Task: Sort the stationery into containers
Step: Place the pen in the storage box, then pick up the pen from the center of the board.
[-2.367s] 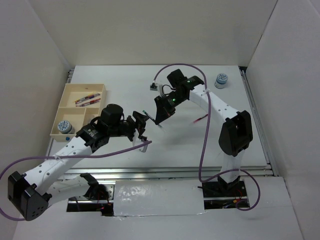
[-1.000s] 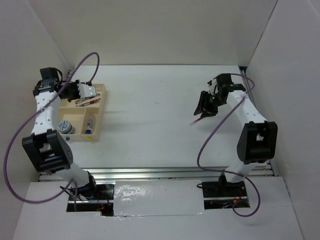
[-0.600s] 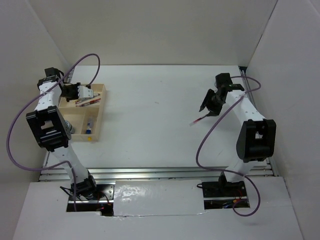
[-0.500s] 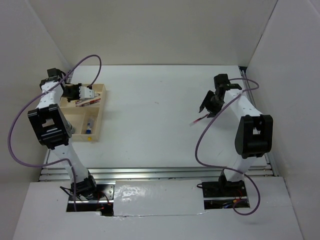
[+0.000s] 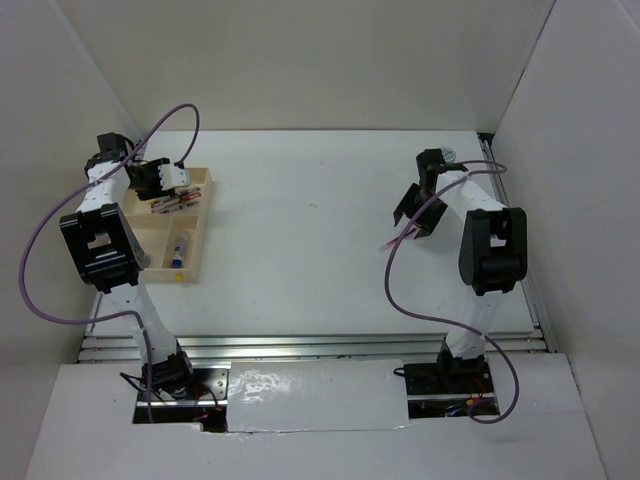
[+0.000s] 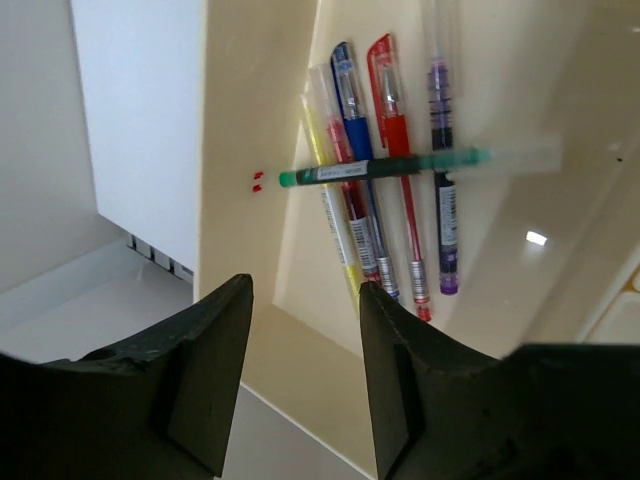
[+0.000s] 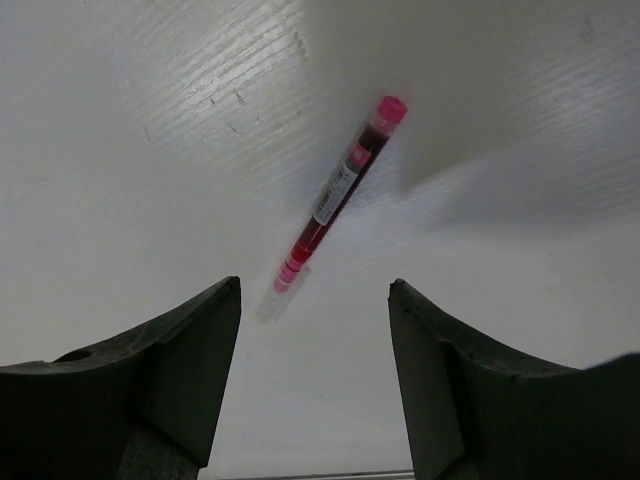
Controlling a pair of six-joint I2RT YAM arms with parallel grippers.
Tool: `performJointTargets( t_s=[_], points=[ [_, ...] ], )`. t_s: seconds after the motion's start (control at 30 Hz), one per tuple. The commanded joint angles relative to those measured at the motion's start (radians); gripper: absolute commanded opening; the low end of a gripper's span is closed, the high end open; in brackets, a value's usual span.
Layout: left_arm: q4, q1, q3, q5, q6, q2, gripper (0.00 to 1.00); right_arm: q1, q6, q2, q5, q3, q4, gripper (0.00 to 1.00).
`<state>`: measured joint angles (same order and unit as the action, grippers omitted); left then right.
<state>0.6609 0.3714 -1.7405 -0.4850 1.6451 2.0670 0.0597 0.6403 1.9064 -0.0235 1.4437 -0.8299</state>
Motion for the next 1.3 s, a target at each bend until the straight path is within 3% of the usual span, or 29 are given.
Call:
performJointTargets(
  t_s=[0.0,0.1,0.47,0.6,0.77,0.87,0.97,1.03,1.13,1.17,1.27],
  points=[
    [-0.089,-0.005,0.015,-0.061,-0.108,-0.08,0.59,0.051,0.03,0.048,0.057,0.05,-0.015,0.67],
    [-0.118,-0.014,0.039,-0.081,-0.159,-0.125,0.64,0.084,0.029,0.094,0.066,0.09,-0.028,0.65],
    [-0.181,-0.032,0.076,-0.197,-0.312,-0.298,0.66,0.115,0.006,0.192,0.143,0.138,-0.049,0.58],
    [-0.202,-0.035,0.087,-0.222,-0.356,-0.344,0.66,0.13,-0.034,0.201,0.149,0.152,-0.055,0.5],
    [-0.225,-0.023,0.081,-0.225,-0.35,-0.392,0.66,0.152,-0.099,0.217,0.126,0.164,-0.058,0.26],
    [-0.222,0.0,0.039,-0.256,-0.393,-0.395,0.66,0.158,-0.137,0.226,0.125,0.176,-0.066,0.0],
    [-0.137,0.026,-0.028,-0.318,-0.432,-0.395,0.66,0.167,-0.232,0.238,0.09,0.207,-0.081,0.0],
    [-0.097,0.038,-0.025,-0.36,-0.458,-0.416,0.66,0.17,-0.3,0.224,0.03,0.221,-0.094,0.0],
    [-0.003,0.041,0.036,-0.421,-0.406,-0.499,0.67,0.186,-0.436,0.158,-0.241,0.253,-0.11,0.0],
    [0.037,0.008,0.057,-0.415,-0.368,-0.551,0.67,0.183,-0.476,0.116,-0.441,0.262,-0.112,0.0],
    [0.125,-0.108,0.186,-0.336,-0.246,-0.677,0.68,0.192,-0.599,0.06,-0.788,0.273,-0.13,0.0]
  ],
)
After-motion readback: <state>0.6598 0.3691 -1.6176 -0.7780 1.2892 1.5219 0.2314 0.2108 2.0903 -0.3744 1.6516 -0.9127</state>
